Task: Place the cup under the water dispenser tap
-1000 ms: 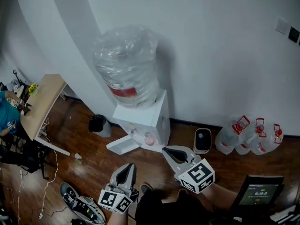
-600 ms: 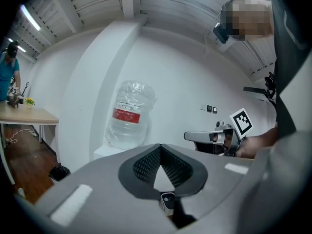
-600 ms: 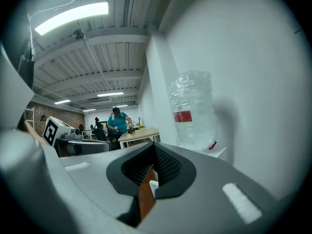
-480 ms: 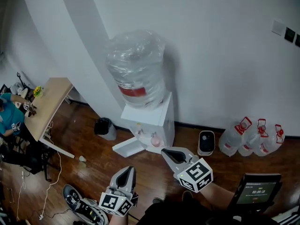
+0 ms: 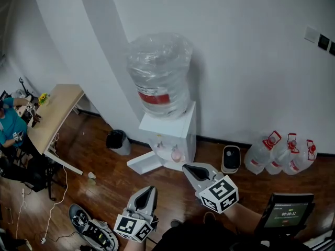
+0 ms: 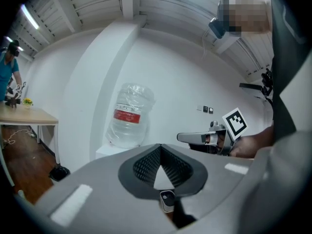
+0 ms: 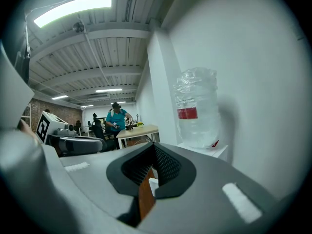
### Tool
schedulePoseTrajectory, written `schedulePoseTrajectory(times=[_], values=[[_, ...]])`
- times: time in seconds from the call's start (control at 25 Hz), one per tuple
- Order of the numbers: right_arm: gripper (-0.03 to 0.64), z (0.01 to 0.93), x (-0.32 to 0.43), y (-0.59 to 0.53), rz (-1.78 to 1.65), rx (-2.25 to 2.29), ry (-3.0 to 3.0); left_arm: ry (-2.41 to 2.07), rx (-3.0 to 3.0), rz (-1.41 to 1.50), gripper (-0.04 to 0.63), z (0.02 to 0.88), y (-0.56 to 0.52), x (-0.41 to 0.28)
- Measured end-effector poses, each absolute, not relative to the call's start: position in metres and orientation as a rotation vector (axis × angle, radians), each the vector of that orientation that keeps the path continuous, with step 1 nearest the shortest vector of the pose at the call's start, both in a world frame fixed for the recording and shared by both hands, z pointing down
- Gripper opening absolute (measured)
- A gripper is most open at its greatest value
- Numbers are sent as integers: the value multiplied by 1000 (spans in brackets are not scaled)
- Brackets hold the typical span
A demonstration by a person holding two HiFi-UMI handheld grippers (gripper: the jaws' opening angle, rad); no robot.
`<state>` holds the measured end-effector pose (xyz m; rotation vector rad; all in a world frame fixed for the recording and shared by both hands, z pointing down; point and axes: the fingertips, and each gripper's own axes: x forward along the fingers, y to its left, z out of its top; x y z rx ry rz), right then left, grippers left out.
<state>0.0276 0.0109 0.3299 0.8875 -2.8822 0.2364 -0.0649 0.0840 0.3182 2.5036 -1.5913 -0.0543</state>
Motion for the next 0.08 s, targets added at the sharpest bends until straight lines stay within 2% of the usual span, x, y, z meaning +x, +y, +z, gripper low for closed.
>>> schedulePoseTrajectory(times=[0.08], values=[[0, 330, 29, 10, 243, 897, -2880, -1577, 2510, -42, 17, 320, 84, -63]])
